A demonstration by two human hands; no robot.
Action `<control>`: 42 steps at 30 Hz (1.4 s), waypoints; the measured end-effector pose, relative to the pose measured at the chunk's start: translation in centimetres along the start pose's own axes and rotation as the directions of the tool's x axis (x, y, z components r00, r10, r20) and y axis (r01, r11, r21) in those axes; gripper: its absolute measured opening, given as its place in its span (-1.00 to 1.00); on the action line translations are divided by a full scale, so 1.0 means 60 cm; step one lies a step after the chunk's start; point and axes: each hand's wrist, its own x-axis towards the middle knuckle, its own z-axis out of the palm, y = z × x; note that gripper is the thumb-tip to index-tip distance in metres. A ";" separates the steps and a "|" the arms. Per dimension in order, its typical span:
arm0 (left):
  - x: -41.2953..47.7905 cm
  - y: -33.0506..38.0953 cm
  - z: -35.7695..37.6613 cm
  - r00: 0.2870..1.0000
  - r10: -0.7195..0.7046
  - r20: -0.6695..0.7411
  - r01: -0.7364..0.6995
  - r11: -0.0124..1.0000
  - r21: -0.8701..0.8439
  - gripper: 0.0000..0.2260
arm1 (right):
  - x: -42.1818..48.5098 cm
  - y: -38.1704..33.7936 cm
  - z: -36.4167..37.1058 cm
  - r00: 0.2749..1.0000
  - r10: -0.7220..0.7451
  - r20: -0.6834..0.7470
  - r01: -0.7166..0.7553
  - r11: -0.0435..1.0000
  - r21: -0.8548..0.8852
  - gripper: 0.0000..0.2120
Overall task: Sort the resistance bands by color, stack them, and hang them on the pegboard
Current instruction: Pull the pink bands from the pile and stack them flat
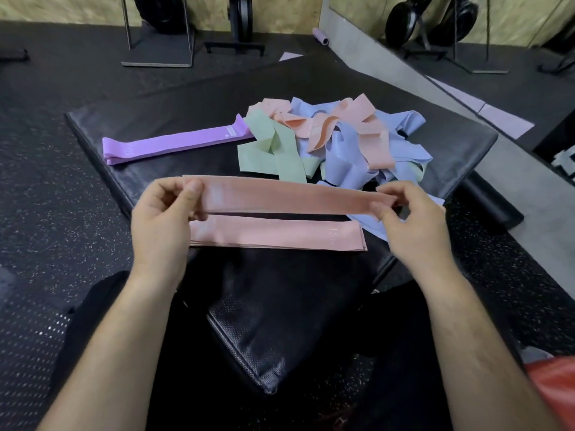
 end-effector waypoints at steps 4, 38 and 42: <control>0.007 0.002 -0.020 0.994 -0.018 -0.109 0.023 0.998 0.052 -0.95 | 0.000 -0.016 -0.004 0.990 0.133 0.040 -0.139 0.929 0.342 -0.70; -0.058 -0.072 0.082 0.667 0.002 0.745 -0.687 0.388 0.614 -0.60 | -0.004 0.057 0.013 0.834 -0.154 0.530 0.170 0.985 0.020 -0.57; -0.060 -0.072 0.096 0.683 0.008 0.730 -0.683 0.359 0.636 -0.65 | 0.001 0.062 0.011 0.833 -0.147 0.534 0.155 0.988 0.031 -0.59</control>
